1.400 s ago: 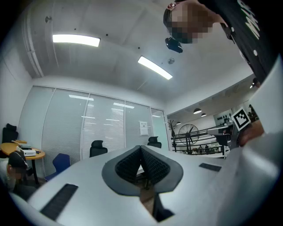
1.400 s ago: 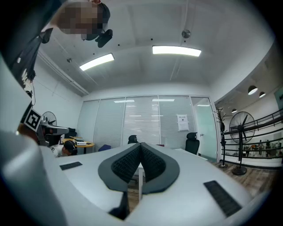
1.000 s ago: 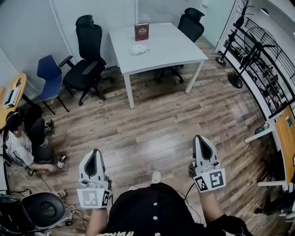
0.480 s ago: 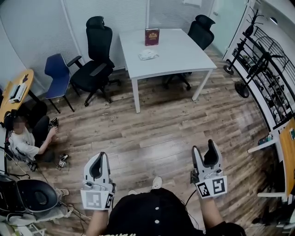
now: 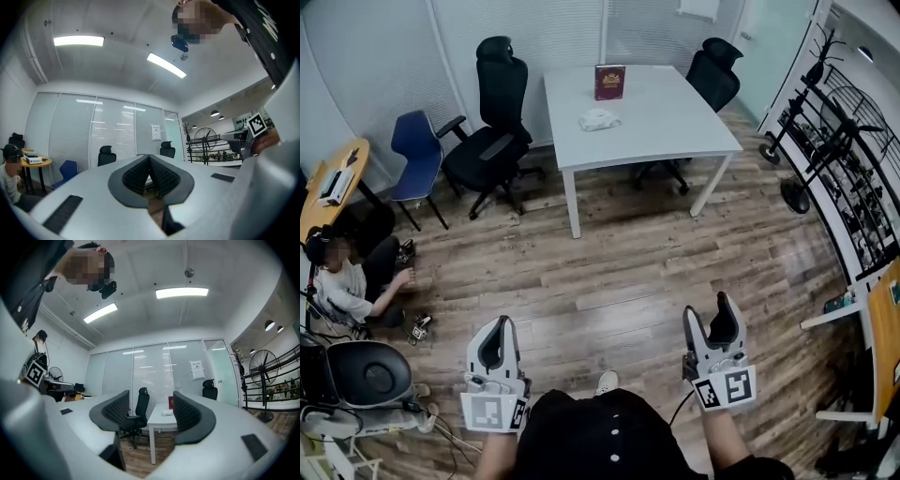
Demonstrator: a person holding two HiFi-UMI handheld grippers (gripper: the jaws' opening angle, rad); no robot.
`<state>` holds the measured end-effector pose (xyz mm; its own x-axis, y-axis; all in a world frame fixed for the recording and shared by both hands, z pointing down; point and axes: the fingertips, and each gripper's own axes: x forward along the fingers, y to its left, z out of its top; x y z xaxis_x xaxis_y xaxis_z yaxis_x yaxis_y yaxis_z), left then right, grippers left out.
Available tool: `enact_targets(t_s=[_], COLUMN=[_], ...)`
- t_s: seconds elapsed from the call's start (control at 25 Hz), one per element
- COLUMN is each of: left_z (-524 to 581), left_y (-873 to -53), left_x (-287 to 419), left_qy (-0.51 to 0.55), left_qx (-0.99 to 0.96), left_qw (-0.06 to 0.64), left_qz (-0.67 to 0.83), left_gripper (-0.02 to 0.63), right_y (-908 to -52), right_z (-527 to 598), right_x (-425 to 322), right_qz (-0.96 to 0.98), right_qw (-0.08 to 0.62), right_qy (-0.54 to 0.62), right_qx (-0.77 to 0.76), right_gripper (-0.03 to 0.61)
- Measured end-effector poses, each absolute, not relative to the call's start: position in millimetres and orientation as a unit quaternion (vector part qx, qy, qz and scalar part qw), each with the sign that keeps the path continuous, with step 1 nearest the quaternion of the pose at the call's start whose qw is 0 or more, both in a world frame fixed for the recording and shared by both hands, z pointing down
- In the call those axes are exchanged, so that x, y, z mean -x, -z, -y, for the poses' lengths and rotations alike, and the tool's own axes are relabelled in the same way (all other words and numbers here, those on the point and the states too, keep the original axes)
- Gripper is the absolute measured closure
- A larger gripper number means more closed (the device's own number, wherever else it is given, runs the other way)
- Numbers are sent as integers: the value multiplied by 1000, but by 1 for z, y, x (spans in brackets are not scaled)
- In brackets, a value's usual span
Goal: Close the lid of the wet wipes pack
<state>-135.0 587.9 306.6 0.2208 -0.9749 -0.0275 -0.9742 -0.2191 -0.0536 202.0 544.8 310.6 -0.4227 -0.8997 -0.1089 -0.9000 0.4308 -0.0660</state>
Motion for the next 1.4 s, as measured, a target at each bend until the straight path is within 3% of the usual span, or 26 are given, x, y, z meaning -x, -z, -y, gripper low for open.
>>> enact_targets(t_s=[0.72,1.4], left_z=[-545,-439], left_y=[-316,-305], left_x=[104,134], left_qy=[10,-1], left_qx=[779,783], left_qw=[21,32], left_qz=[-627,-621], left_gripper=[598,598], right_y=[-325,-317], right_z=[-501,-399], right_x=[-220,-189], right_qz=[-854,-850], right_qw=[58,64], right_qy=[9,4], right_qx=[517,522], right_gripper=[287,287])
